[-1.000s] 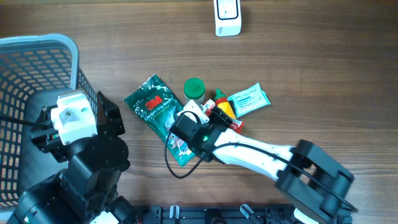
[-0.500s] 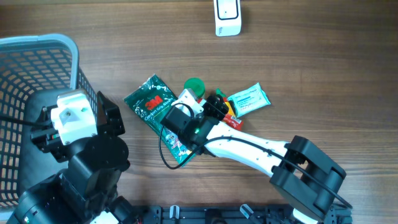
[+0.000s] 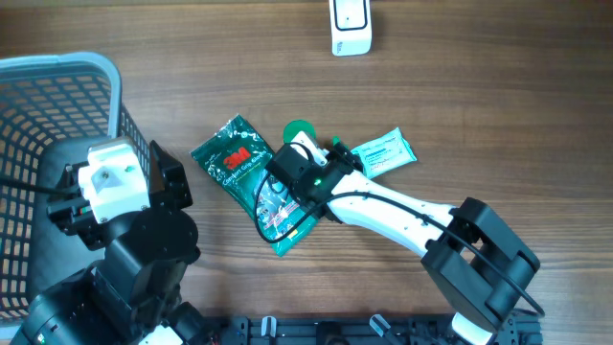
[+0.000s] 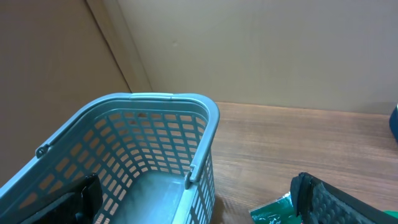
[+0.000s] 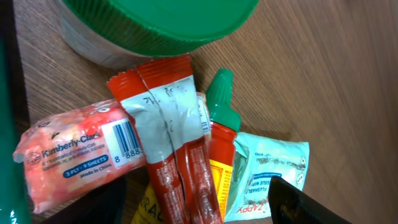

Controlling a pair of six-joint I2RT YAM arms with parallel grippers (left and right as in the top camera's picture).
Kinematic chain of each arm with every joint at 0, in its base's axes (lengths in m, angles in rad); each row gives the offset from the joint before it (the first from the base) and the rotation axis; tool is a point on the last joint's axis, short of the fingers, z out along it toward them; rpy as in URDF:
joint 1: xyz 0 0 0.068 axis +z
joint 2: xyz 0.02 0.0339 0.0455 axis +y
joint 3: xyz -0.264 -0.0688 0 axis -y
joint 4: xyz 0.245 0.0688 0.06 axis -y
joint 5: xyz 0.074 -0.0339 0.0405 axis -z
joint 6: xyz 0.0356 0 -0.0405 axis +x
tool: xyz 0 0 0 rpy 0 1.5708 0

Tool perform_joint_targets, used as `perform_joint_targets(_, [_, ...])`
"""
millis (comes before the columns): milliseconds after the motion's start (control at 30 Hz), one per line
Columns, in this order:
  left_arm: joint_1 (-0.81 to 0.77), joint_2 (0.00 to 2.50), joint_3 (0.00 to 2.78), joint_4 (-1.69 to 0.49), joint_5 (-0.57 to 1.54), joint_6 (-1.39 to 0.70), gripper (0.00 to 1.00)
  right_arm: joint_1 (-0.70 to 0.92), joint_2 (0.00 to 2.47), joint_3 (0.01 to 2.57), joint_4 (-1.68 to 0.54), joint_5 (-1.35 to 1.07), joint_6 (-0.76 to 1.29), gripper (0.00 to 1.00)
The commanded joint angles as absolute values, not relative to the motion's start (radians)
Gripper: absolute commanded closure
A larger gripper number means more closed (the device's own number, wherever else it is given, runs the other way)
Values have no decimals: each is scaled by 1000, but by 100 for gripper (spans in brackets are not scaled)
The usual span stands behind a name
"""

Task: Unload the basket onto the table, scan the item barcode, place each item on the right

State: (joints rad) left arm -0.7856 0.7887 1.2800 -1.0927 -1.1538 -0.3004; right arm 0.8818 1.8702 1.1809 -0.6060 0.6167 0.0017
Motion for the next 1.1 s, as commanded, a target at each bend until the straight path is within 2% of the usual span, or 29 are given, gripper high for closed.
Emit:
perform_joint_targets(0, [-788,790,1281,-1090,-1153,-292,0,869,1885,1197,-606,600,0,27])
perform_joint_targets(133, [-788,790,1281,-1090,-1153,-292,0,812,1886,1196,-587,548,-1,27])
perform_joint_targets(233, [-788,790,1281,-1090,-1153,-292,0,791,1891,1196,-576,548,-1,34])
perform_joint_targets(367, [-788,790,1281,-1090,-1153,-292,0,791,1893,1196,-572,498,-1,36])
perform_joint_targets(433, [-788,790,1281,-1090,-1153,-292,0,791,1893,1195,-572,498,2,47])
perform_joint_targets(500, [-788,790,1281,-1090,-1153,-292,0,791,1893,1186,-566,488,19,52])
perform_joint_targets(633, [-788,790,1281,-1090,-1153,-292,0,787,1861,1255,-619,338,234,23])
perform_joint_targets(700, [-788,790,1281,-1090,-1153,-292,0,759,1807,1350,-710,235,319,20])
perform_joint_targets(800, [-788,790,1281,-1090,-1153,-292,0,641,1681,1388,-763,80,377,21])
perform_joint_targets(900, [-788,790,1281,-1090,-1153,-292,0,489,1699,1366,-814,-159,373,30])
perform_joint_targets(967, [-788,790,1281,-1090,-1153,-292,0,440,1718,1325,-818,-290,369,31])
perform_joint_targets(1067, [-788,790,1281,-1090,-1153,-292,0,428,1732,1308,-813,-316,366,30])
